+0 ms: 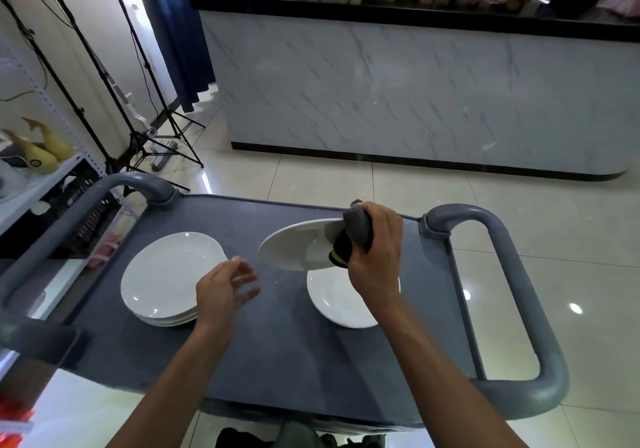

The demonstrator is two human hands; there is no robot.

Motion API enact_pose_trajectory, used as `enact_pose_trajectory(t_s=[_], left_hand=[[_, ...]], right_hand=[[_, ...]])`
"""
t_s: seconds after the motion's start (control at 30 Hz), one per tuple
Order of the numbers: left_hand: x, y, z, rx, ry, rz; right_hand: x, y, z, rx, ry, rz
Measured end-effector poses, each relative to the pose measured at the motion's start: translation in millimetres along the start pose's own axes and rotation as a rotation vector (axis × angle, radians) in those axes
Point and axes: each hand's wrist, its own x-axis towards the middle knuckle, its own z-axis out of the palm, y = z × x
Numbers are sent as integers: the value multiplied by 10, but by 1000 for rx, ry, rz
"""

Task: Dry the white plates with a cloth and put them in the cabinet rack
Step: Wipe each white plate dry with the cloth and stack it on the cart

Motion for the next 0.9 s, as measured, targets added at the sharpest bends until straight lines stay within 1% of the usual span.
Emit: enact_pose_trajectory(t_s=[0.03, 0.1, 0.17, 0.23, 0.43, 0.53, 0.63, 0.73, 0.83, 0.9], left_hand=[[-20, 0, 4, 0, -10, -120], [-68, 25, 32, 17, -111, -323], [-102, 72, 79, 2, -215, -433], [-125, 125, 149, -49, -260, -475], [-168, 197, 293, -134, -219, -490], [-194, 240, 324, -216, -238, -515], [-198, 293, 325, -324, -233, -503], [-144, 334, 282, -395, -215, -453], [-74, 358, 215, -380, -207, -407], [-45, 333, 170, -365, -221, -399]], right_hand=[[-9, 2, -3, 5, 5, -8], [-32, 5, 1, 8, 18, -28], [-80, 4, 18, 0, 32, -48], [-140, -3, 40, -12, 39, -71], [-271, -19, 59, -18, 23, -125], [-322, -5, 46, -13, 19, -124], [-367, 13, 14, -4, -11, -139], [-415, 18, -44, 19, -64, -157], [-463, 59, -115, 30, -139, -162], [-492, 96, -155, 35, -189, -124]])
